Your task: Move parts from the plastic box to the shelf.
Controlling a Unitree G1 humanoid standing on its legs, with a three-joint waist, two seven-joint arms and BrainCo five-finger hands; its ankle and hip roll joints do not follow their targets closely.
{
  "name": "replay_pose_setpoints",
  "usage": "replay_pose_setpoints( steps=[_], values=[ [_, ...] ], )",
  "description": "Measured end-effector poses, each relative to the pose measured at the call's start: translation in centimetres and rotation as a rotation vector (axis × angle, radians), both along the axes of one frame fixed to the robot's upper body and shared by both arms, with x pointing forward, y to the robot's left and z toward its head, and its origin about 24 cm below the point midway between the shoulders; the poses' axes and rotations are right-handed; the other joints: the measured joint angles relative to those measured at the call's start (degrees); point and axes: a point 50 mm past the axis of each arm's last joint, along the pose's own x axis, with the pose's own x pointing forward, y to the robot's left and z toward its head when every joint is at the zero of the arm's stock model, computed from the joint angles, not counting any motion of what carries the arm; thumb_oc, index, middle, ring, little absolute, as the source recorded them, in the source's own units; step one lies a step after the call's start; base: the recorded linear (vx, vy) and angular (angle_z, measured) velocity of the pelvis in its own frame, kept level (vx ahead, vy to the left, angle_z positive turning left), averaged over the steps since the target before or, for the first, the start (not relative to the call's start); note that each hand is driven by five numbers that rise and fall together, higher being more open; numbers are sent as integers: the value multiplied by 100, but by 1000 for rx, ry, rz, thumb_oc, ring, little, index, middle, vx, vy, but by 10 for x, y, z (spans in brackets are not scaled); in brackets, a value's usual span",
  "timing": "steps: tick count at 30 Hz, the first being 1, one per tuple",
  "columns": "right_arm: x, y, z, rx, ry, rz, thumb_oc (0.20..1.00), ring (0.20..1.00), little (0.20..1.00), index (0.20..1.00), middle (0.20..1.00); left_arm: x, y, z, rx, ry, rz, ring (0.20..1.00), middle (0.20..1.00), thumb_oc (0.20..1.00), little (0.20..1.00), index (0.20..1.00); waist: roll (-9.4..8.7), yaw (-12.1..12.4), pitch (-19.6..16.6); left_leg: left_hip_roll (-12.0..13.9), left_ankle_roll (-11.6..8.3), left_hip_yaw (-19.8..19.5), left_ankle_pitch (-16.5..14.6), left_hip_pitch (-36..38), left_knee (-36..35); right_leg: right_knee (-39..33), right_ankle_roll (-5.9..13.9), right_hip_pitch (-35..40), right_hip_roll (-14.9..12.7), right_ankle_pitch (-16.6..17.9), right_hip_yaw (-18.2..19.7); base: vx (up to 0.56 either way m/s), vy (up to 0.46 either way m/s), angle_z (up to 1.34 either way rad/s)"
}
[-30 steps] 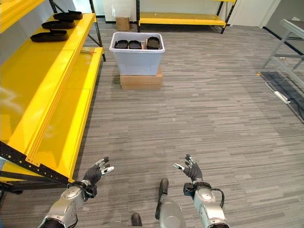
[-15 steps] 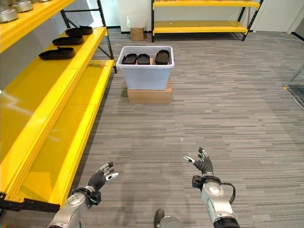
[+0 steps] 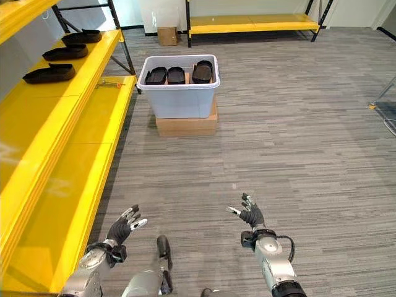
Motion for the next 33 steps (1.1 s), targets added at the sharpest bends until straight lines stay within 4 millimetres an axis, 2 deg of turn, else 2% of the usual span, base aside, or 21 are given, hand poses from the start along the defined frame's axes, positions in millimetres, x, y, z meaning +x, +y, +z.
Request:
replay_pose_setpoints(
  steps=[2,3,4,6,7,9,10,11,13,16,17,18,19,20,22,24,25,27,30,31,33],
  values=[
    [-7,-4,-4,-1,23,14,1000,1000,1000,1000,1000,-6,4,-3,7,11,9,1000,1000,1000,1000,1000,-160,47,55,-112,66,156,-41,254,280,138,198,307,-383,-286,30,375,309,-33],
    [-8,-7,-3,-11,22,21,1000,1000,1000,1000,1000,-7,4,-3,7,7,11,1000,1000,1000,1000,1000,-115,38,34,-101,182,266,-5,405,405,299,339,384,-457,-405,57,306,247,-22],
    [-7,-6,-2,-8,19,25,1000,1000,1000,1000,1000,-2,7,1,14,-13,15,1000,1000,1000,1000,1000,-188,8,38,-220,422,431,297,452,527,610,486,379,-643,-508,-15,359,296,-8],
    [-8,-2,-2,8,14,32,1000,1000,1000,1000,1000,7,10,9,27,-52,6,1000,1000,1000,1000,1000,-318,24,6,-431,763,594,402,676,554,1127,628,324,-957,-349,-240,267,232,2],
    [-8,1,-2,23,14,34,1000,1000,1000,1000,1000,9,13,11,39,-56,3,1000,1000,1000,1000,1000,-412,31,-10,-594,850,593,318,843,523,1278,719,374,-1126,-258,-277,292,312,5],
    [-6,10,0,53,-1,39,1000,1000,1000,1000,1000,20,16,19,60,-91,-10,1000,1000,1000,1000,1000,-429,101,-20,-790,1024,566,67,1124,363,1472,921,240,-1081,-339,-203,355,439,8],
    [-4,16,3,72,-18,49,1000,1000,1000,1000,1000,24,16,22,74,-102,-21,1000,1000,1000,1000,1000,-435,154,-27,-911,1080,567,-24,1261,297,1784,974,72,-1059,-210,-265,227,371,4],
    [-1,19,4,85,-25,51,1000,1000,1000,1000,1000,23,15,21,75,-96,-27,1000,1000,1000,1000,1000,-373,155,-88,-1013,1100,572,-54,1431,158,2296,1047,-88,-1226,-118,-391,221,416,13],
    [2,23,7,95,-37,52,1000,1000,1000,1000,1000,26,10,22,89,-98,-60,1000,1000,1000,1000,1000,-254,161,-209,-1210,1251,463,-138,1646,-82,3730,1399,-769,-1468,259,-150,187,435,32],
    [6,27,11,116,-59,23,1000,1000,1000,1000,1000,25,7,20,98,-88,-75,1000,1000,1000,1000,1000,-224,159,-227,-1359,1575,385,-343,1762,85,5404,1506,-1632,-1869,1285,-31,84,279,31],
    [6,28,11,113,-55,20,1000,1000,1000,1000,1000,24,6,19,107,-76,-96,1000,1000,1000,1000,1000,-115,134,-273,-1298,1625,342,-383,1776,74,5875,1449,-2016,-1830,1115,-69,70,179,11],
    [5,28,12,110,-53,22,1000,1000,1000,1000,1000,23,5,18,107,-73,-99,1000,1000,1000,1000,1000,-13,129,-272,-1207,1652,292,-451,1824,41,5912,1502,-2426,-1591,730,-71,80,88,1],
    [6,28,15,110,-67,25,1000,1000,1000,1000,1000,25,6,19,114,-78,-95,1000,1000,1000,1000,1000,18,65,-242,-1164,1623,290,-456,1848,26,5878,1429,-2807,-1438,414,-114,78,9,6],
    [5,25,16,102,-70,22,1000,1000,1000,1000,1000,28,3,21,119,-83,-106,1000,1000,1000,1000,1000,33,-104,-206,-1119,1580,248,-460,1942,-14,5462,1302,-3101,-1255,133,-295,93,-42,22],
    [-6,14,8,82,-28,3,1000,1000,1000,1000,1000,32,1,24,118,-97,-111,1000,1000,1000,1000,1000,-31,-224,-209,-1090,1362,314,-579,2059,62,4298,1173,-3317,-1165,138,-758,110,-83,28],
    [-18,4,1,64,16,-13,1000,1000,1000,1000,1000,33,1,24,120,-100,-107,1000,1000,1000,1000,1000,-82,-315,-246,-1065,1106,393,-816,2136,72,3117,1192,-3459,-1128,453,-894,171,-116,10],
    [-23,-1,-3,61,35,-30,1000,1000,1000,1000,1000,33,2,24,122,-95,-107,1000,1000,1000,1000,1000,-182,-316,-280,-1106,1125,398,-808,2223,46,2301,1211,-3473,-1128,748,-866,205,-105,-5],
    [-29,-3,-8,73,58,-53,1000,1000,1000,1000,1000,31,2,22,123,-75,-109,1000,1000,1000,1000,1000,-312,-338,-284,-1182,1173,382,-777,2288,43,1254,1258,-3423,-1170,1156,-791,177,-122,-10],
    [-26,-2,-7,81,42,-74,1000,1000,1000,1000,1000,32,-10,19,99,-66,-128,1000,1000,1000,1000,1000,-285,-476,-245,-1231,1197,187,-829,2337,46,259,1362,-3271,-1206,1604,-670,245,-96,18],
    [-25,-3,-6,74,39,-88,1000,1000,1000,1000,1000,31,-15,17,90,-62,-140,1000,1000,1000,1000,1000,-259,-509,-228,-1230,1220,78,-851,2388,43,78,1413,-3175,-1226,1650,-671,248,-95,40],
    [-24,-4,-7,57,44,-118,1000,1000,1000,1000,1000,28,-21,15,76,-52,-153,1000,1000,1000,1000,1000,-180,-486,-166,-1230,1248,55,-923,2564,43,10,1356,-2995,-1266,1708,-672,229,-117,21]
  ],
)
